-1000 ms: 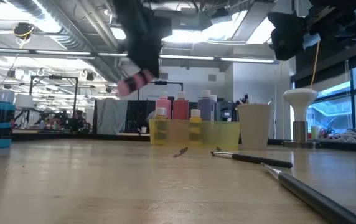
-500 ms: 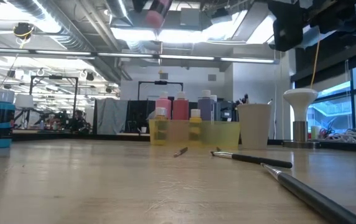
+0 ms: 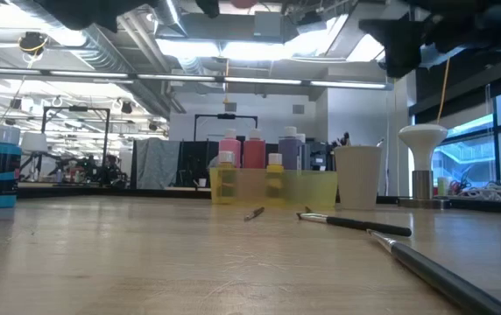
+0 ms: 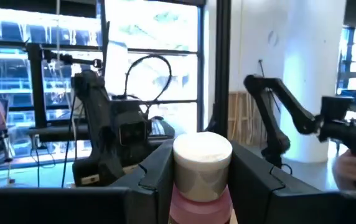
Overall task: Pick & Place Paint Supplies
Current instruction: Put the small pink paint bottle into the yellow bin
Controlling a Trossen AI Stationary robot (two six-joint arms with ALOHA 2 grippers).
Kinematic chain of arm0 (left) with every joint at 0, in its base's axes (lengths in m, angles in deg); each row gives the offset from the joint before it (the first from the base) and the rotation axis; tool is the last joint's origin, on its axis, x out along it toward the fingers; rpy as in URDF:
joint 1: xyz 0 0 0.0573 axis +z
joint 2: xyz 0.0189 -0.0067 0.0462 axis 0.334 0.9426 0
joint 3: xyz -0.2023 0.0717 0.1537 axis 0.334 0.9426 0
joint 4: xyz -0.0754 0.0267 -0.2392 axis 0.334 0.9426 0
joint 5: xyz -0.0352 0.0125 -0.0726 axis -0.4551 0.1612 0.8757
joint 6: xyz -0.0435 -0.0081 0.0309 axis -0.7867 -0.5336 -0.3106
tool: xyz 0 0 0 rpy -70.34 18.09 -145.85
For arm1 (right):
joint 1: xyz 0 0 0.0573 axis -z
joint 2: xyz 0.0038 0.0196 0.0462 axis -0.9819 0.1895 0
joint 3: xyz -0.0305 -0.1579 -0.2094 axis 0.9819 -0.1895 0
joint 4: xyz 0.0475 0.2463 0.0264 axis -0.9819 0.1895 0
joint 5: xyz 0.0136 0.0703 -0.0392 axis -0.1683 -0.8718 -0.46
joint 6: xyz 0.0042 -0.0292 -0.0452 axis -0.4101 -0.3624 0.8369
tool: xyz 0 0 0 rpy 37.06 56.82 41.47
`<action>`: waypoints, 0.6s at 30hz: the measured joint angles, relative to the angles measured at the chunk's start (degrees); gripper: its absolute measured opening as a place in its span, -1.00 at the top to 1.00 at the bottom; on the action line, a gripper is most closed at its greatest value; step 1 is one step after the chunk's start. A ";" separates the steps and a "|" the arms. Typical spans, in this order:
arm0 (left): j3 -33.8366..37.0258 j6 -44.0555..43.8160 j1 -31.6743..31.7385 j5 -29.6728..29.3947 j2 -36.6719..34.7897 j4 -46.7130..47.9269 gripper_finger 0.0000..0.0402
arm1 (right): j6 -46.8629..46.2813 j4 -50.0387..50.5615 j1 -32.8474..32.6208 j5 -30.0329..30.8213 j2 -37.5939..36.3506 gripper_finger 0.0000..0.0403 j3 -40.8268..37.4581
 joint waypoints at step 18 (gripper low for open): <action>-4.55 1.77 -5.19 -8.45 8.27 0.32 0.43 | 5.77 2.92 -0.09 9.93 17.52 -0.25 16.49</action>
